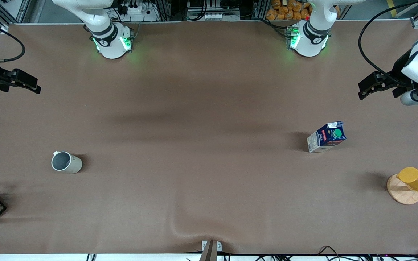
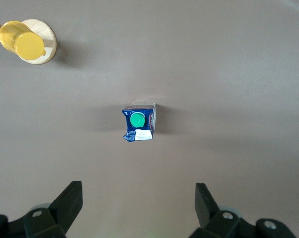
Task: Place milk next to cup
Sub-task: 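Reach the left gripper to the milk carton while the right gripper reaches the mug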
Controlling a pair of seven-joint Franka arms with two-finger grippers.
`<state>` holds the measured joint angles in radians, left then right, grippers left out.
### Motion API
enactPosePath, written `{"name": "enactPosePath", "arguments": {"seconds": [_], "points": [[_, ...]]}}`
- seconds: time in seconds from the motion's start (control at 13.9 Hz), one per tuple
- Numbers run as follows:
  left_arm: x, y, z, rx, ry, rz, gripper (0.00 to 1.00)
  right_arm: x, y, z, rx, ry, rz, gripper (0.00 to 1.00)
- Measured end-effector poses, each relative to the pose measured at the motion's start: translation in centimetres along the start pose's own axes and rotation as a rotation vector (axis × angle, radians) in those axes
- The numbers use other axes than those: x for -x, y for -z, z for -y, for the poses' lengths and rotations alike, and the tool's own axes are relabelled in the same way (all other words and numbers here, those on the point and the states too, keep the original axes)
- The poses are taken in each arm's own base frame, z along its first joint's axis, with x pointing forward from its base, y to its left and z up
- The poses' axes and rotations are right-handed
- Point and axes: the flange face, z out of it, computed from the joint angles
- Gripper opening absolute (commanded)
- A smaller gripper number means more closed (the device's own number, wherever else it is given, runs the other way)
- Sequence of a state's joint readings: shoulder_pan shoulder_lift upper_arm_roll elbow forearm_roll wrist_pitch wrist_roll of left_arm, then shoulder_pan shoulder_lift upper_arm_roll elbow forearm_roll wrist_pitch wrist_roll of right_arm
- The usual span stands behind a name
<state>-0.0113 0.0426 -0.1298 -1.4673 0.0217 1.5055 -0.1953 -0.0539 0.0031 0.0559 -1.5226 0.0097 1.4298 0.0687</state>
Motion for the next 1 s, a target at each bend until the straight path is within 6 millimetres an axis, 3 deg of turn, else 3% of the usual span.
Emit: {"name": "enactPosePath", "arguments": {"seconds": [0.57, 0.79, 1.0], "points": [[-0.4, -0.8, 0.2, -0.001, 0.004, 0.015, 1.0, 0.0, 0.0, -0.1, 0.0, -0.001, 0.0, 1.0], [-2.0, -4.4, 1.4, -0.002, 0.027, 0.039, 1.0, -0.2, -0.6, -0.1, 0.0, 0.001, 0.011, 1.0], [-3.1, -9.0, 1.7, -0.003, 0.035, 0.059, 1.0, -2.3, -3.4, -0.2, 0.002, 0.028, 0.033, 1.0]]}}
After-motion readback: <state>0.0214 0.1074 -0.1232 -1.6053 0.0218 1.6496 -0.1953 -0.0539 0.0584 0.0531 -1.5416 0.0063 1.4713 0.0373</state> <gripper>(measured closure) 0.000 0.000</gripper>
